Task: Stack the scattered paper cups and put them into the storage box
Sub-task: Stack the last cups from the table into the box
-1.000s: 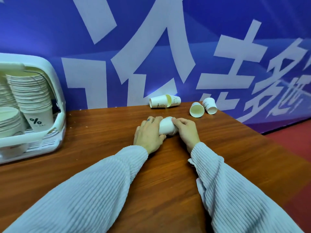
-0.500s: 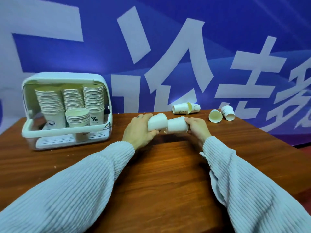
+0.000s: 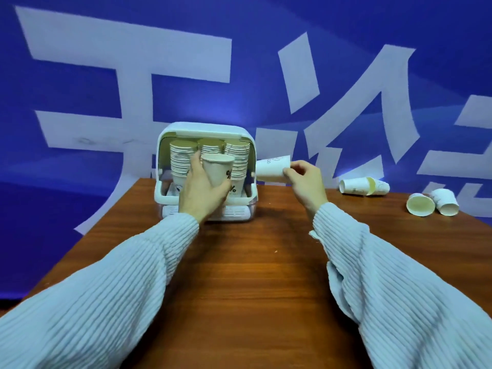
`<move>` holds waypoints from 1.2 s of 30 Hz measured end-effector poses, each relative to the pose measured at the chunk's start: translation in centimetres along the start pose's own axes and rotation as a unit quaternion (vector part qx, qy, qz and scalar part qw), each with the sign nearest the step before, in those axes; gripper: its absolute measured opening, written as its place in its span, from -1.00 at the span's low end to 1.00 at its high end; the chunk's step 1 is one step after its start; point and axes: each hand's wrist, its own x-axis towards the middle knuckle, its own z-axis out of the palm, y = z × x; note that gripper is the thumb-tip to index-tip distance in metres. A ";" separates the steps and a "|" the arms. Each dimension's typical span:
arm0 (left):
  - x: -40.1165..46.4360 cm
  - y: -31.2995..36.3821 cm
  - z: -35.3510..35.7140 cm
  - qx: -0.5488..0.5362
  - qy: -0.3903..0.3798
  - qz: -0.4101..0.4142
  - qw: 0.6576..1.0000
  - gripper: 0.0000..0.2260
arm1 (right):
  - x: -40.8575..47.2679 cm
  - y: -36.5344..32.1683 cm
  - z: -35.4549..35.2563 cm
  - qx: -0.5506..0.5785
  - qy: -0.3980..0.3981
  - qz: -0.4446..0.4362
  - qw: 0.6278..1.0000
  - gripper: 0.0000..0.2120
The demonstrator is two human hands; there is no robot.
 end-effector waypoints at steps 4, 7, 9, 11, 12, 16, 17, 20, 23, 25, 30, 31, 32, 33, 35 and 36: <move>0.7 -2.2 -2.9 -0.024 0.072 -0.029 0.997 -0.17 | 0.2 -2.0 4.4 -0.019 -0.022 -0.082 0.996 -0.86; 1.6 -3.8 -4.2 -0.049 0.105 -0.041 0.992 -0.21 | 0.5 -3.4 7.2 -0.052 -0.059 -0.147 0.986 -0.83; 2.1 -4.7 -4.6 -0.058 0.116 -0.054 0.990 -0.22 | 1.0 -3.9 8.8 -0.122 -0.076 -0.198 0.970 -0.79; 2.3 -5.3 -4.7 -0.059 0.120 -0.056 0.990 -0.22 | 1.5 -4.2 10.0 -0.228 -0.111 -0.242 0.937 -0.73; 2.3 -5.6 -4.7 -0.055 0.119 -0.054 0.990 -0.22 | 1.8 -4.3 10.4 -0.282 -0.141 -0.254 0.914 -0.70; 2.6 -5.9 -4.2 -0.052 0.117 -0.046 0.991 -0.23 | 1.6 -4.3 11.5 -0.397 -0.266 -0.269 0.836 -0.59; 2.7 -5.8 -4.0 -0.051 0.115 -0.040 0.991 -0.24 | 1.2 -4.0 11.6 -0.403 -0.279 -0.273 0.828 -0.57; 3.3 -5.1 -3.5 -0.059 0.109 -0.014 0.992 -0.26 | 0.4 -2.9 11.6 -0.432 -0.283 -0.298 0.803 -0.49; 4.5 -3.7 -2.9 -0.073 0.107 0.015 0.991 -0.28 | 0.7 -2.0 11.3 -0.445 -0.257 -0.331 0.792 -0.36; 5.4 -2.7 -2.5 -0.084 0.113 0.026 0.990 -0.26 | 0.4 -1.6 10.8 -0.357 -0.201 -0.304 0.860 -0.37; 6.4 -1.1 -0.6 -0.007 0.027 0.053 0.998 -0.17 | -1.3 0.3 8.6 -0.236 -0.086 -0.240 0.938 -0.50; 6.5 -1.1 0.0 0.029 -0.001 0.044 0.999 -0.20 | -1.6 0.8 8.0 -0.243 -0.093 -0.239 0.935 -0.50; 6.6 -1.4 0.5 0.067 -0.028 0.032 0.997 -0.26 | -1.8 1.3 7.5 -0.254 -0.100 -0.239 0.932 -0.50; 6.4 -1.6 0.8 0.110 -0.051 0.019 0.992 -0.35 | -2.1 1.6 6.9 -0.264 -0.106 -0.237 0.929 -0.50; 5.6 -2.3 1.2 0.187 -0.083 0.007 0.979 -0.40 | -2.4 2.3 5.7 -0.272 -0.109 -0.229 0.928 -0.50; 5.2 -2.7 1.4 0.214 -0.090 0.009 0.973 -0.38 | -2.6 2.6 5.1 -0.271 -0.107 -0.224 0.930 -0.51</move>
